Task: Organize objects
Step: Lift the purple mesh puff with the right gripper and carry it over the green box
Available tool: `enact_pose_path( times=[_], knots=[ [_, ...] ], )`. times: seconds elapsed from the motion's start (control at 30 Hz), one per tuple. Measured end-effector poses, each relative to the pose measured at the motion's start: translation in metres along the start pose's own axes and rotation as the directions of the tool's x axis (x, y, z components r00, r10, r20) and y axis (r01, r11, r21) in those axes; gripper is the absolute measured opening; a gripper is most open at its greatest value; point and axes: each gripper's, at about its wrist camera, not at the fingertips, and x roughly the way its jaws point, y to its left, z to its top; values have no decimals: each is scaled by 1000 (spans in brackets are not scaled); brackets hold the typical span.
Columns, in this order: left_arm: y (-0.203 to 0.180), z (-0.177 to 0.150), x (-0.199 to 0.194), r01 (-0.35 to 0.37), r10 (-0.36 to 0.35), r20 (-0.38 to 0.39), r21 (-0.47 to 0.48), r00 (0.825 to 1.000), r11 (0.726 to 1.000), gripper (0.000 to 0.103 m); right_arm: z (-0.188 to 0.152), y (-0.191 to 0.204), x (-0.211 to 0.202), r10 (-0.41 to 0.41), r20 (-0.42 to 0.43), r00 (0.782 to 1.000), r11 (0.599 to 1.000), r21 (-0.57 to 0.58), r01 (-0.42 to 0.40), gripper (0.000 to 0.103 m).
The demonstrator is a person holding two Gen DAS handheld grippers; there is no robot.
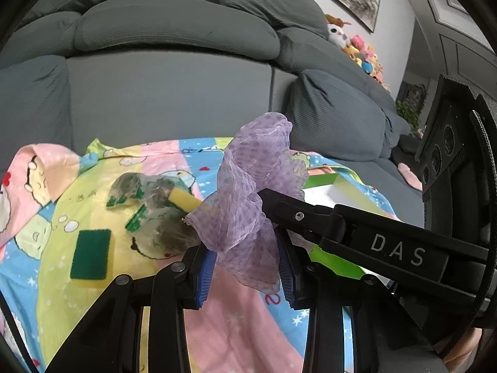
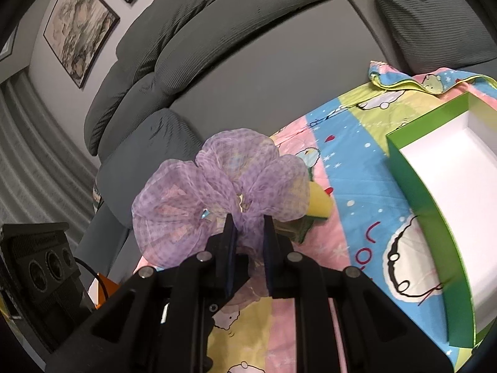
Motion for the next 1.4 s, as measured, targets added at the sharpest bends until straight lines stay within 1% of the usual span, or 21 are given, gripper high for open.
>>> enact_pose_path(
  times=[0.17,0.53,0.77,0.93,1.17,1.3,1.4],
  knots=[
    [-15,3,5,1,0,-8,44,1000,999,37,3,-10,-10,-37,29,999,999,15,37,16],
    [-50,6,24,66,-62,-42,99,997,993,37,10,-39,-37,-88,80,993,995,59,83,16],
    [-73,7,39,108,-99,-70,137,993,985,37,12,-59,-54,-118,108,987,988,108,106,17],
    [-86,5,50,150,-137,-94,151,986,977,37,13,-71,-62,-161,120,980,980,136,144,17],
    [-112,7,66,210,-183,-142,203,973,956,37,13,-93,-78,-201,144,969,967,185,174,18],
    [-126,6,80,245,-204,-184,236,961,940,37,14,-109,-88,-236,160,959,954,229,196,18],
    [-135,5,90,264,-214,-210,253,954,931,37,13,-119,-93,-278,160,947,937,262,231,18]
  ],
)
